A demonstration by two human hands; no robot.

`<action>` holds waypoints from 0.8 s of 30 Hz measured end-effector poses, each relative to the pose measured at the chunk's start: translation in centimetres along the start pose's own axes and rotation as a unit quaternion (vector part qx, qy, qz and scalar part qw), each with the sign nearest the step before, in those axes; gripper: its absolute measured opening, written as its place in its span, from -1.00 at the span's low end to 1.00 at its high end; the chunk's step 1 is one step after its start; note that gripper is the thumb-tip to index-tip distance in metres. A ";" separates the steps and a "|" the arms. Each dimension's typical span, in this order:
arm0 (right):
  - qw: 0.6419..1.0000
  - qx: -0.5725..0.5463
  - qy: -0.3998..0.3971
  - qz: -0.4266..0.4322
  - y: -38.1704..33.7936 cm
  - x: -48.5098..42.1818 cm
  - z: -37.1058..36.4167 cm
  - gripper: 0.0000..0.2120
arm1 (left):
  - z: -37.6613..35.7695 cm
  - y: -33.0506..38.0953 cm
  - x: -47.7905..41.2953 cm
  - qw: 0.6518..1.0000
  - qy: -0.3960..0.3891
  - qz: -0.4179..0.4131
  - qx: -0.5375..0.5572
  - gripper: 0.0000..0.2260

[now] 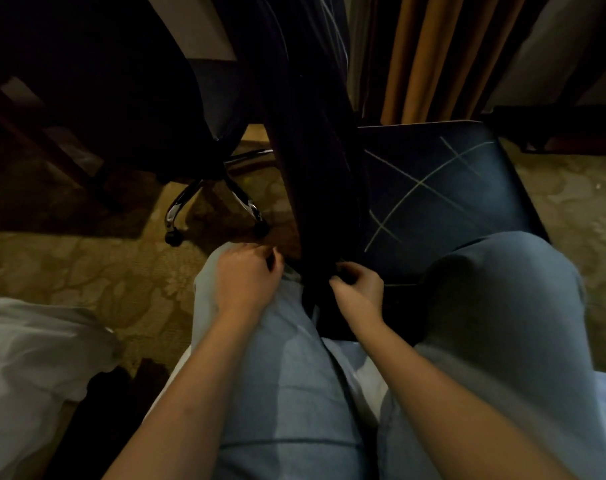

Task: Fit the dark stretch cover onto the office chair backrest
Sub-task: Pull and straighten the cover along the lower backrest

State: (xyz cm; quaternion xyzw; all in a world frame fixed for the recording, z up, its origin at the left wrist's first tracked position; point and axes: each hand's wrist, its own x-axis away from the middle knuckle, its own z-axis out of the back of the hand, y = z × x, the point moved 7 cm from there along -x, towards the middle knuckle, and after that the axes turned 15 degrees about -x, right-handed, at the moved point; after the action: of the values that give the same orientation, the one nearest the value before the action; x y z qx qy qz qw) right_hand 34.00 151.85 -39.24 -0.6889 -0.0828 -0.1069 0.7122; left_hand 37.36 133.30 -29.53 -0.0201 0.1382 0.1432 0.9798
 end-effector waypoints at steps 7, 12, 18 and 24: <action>0.999 0.038 -0.006 -0.019 1.6 -0.4 -0.9 -0.75 | -0.2 -0.2 -0.2 1.000 0.003 -0.004 0.004 -0.77; 0.990 0.098 -0.040 -0.093 3.8 -1.0 -1.1 -0.71 | -0.1 -0.1 -0.2 1.000 0.001 -0.004 0.007 -0.77; 0.998 0.054 -0.020 0.000 0.4 -0.5 -0.4 -0.77 | -0.2 0.0 0.0 1.000 -0.001 -0.003 0.003 -0.77; 0.999 -0.021 -0.011 0.047 -0.7 0.3 -0.4 -0.78 | -0.2 -0.2 0.0 1.000 -0.006 -0.001 -0.006 -0.75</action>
State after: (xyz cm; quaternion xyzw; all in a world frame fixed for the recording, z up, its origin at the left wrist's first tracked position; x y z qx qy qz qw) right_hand 34.04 151.41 -38.47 -0.7080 -0.0560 -0.0676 0.7008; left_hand 37.34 133.14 -29.70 -0.0248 0.1319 0.1428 0.9806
